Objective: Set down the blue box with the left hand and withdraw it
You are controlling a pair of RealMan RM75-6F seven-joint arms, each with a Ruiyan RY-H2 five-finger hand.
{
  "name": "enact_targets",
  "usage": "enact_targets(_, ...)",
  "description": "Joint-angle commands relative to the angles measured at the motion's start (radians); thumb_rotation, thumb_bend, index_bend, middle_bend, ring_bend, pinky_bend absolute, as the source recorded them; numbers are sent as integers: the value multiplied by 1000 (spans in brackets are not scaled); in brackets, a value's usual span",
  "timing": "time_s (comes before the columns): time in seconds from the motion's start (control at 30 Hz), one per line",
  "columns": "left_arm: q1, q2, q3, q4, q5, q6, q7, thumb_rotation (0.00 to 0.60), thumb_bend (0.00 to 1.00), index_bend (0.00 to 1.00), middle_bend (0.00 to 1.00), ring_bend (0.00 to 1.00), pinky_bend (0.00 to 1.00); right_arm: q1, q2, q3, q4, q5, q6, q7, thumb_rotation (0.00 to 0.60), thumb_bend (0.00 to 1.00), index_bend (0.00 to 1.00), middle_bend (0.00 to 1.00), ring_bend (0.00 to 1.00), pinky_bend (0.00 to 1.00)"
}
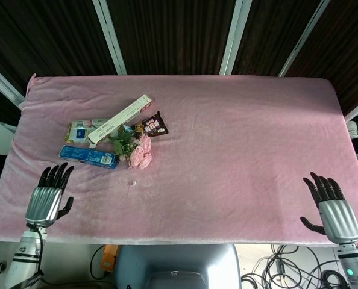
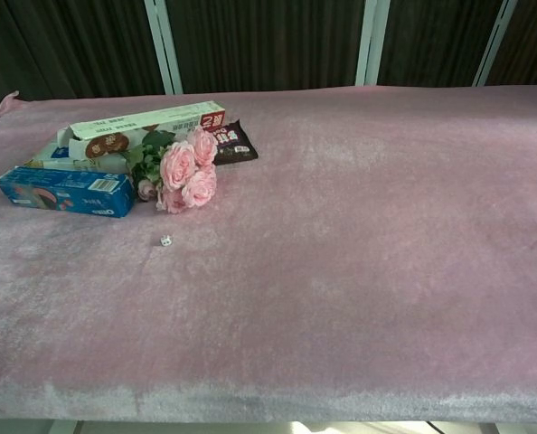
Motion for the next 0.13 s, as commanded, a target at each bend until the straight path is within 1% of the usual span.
enact_targets(0.03,-6,59,29,-22,-1,-58,-27,600,410,0,0,0,9,-1,-1,-2,-2,-1,0,-6,600,295,0,0,0,0)
enact_targets(0.13,-17,56,17,-16,-16,-81,-19,600,410,0,0,0,8,-1,0,-1,0,1,-1,-5,600,295,0,0,0,0)
